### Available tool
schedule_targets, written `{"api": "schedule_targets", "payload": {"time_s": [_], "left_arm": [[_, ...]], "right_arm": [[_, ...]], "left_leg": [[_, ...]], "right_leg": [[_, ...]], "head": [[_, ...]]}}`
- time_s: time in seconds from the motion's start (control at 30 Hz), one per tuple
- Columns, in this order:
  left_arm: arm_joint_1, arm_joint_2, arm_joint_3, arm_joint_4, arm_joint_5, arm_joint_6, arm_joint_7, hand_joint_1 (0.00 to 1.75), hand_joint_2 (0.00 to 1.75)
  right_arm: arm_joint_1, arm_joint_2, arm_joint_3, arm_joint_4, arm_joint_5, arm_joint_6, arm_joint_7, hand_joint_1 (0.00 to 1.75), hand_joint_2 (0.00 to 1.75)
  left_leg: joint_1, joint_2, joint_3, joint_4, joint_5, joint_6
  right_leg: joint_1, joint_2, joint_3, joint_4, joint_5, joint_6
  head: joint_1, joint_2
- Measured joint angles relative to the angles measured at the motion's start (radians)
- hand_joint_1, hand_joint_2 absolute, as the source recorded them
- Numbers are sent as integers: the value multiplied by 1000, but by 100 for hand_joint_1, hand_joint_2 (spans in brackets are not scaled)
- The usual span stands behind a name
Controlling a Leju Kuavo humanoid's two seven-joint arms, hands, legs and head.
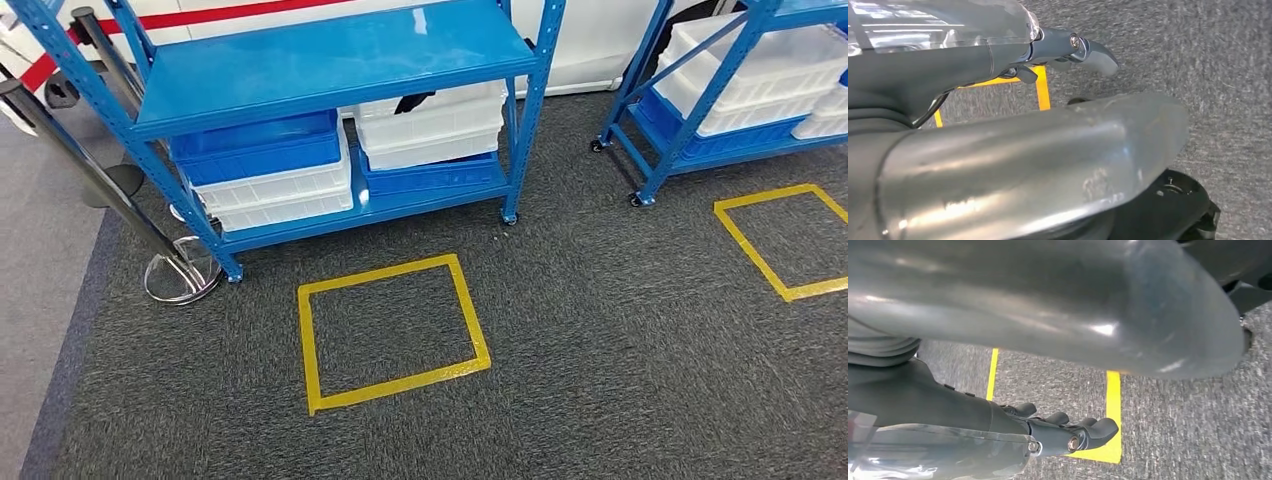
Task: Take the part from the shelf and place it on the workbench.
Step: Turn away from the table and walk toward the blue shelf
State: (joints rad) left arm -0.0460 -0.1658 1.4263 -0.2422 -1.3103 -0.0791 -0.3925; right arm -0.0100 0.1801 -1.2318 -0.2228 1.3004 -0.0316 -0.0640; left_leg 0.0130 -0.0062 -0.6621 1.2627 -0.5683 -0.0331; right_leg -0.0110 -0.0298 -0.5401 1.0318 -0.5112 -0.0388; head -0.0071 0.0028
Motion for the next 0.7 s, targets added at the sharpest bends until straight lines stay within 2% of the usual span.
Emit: {"api": "schedule_targets", "payload": {"time_s": [0.07,0.13,0.23,0.27,0.3,0.33,0.4,0.43,0.47,0.5,0.57,0.6,0.63,0.7], "left_arm": [[2,0,0,0,1,-1,-1,0,0],[1,1,0,-2,1,-2,-2,0,0],[3,1,0,-4,1,-2,-4,0,0],[4,1,0,-4,1,-2,-4,0,0],[5,0,0,-4,1,-2,-4,0,0],[4,0,0,-5,1,-2,-5,0,0],[4,-1,0,-5,1,-2,-5,0,0],[4,-2,0,-5,1,-2,-5,0,0],[5,-2,0,-5,1,-2,-5,0,0],[5,-2,0,-5,1,-2,-5,0,0],[7,-4,0,-5,1,-3,-6,0,0],[6,-5,0,-5,1,-3,-6,0,0],[5,-5,0,-5,1,-3,-6,0,0],[3,-6,0,-5,1,-3,-6,0,0]], "right_arm": [[-2,1,-5,0,-3,0,1,0,0],[-3,2,-8,0,-4,0,1,0,0],[-5,2,-11,0,-4,0,2,0,0],[-6,2,-11,0,-3,0,2,0,0],[-6,2,-12,0,-3,1,2,0,0],[-6,1,-12,0,-3,1,3,0,0],[-6,0,-13,0,-3,2,3,0,0],[-5,0,-14,0,-3,2,3,0,0],[-5,-1,-15,0,-3,2,3,0,0],[-3,-2,-16,0,-3,3,3,0,0],[1,-4,-16,0,-1,4,3,0,0],[4,-4,-16,0,0,5,2,0,0],[5,-5,-17,0,1,6,2,0,0],[4,-5,-17,0,2,8,1,0,0]], "left_leg": [[-4,7,71,-134,63,12],[-11,16,117,-228,86,27],[-13,13,132,-261,82,50],[-10,11,141,-269,84,56],[-7,9,150,-274,86,61],[-5,8,157,-278,88,63],[-6,5,162,-278,83,66],[-6,3,165,-277,79,65],[-6,0,171,-277,74,64],[-5,-4,180,-276,67,61],[-2,-10,201,-276,50,53],[-2,-13,209,-274,42,47],[-3,-15,214,-273,33,40],[-6,-16,223,-266,22,25]], "right_leg": [[2,-7,7,0,-4,3],[3,-12,11,-2,-7,11],[2,-13,17,8,4,33],[2,-7,15,20,2,38],[1,1,6,41,-12,41],[-1,11,-17,83,-36,43],[-3,23,-91,203,-89,50],[-4,25,-126,252,-101,54],[-5,25,-147,270,-93,57],[-6,25,-149,251,-64,59],[-10,26,-112,133,26,59],[-10,28,-93,76,47,57],[-8,29,-81,37,56,52],[-5,30,-76,19,41,36]], "head": [[0,0],[1,0],[0,0],[2,0],[4,0],[6,0],[10,0],[10,0],[10,0],[11,0],[11,0],[12,0],[13,0],[12,0]]}}
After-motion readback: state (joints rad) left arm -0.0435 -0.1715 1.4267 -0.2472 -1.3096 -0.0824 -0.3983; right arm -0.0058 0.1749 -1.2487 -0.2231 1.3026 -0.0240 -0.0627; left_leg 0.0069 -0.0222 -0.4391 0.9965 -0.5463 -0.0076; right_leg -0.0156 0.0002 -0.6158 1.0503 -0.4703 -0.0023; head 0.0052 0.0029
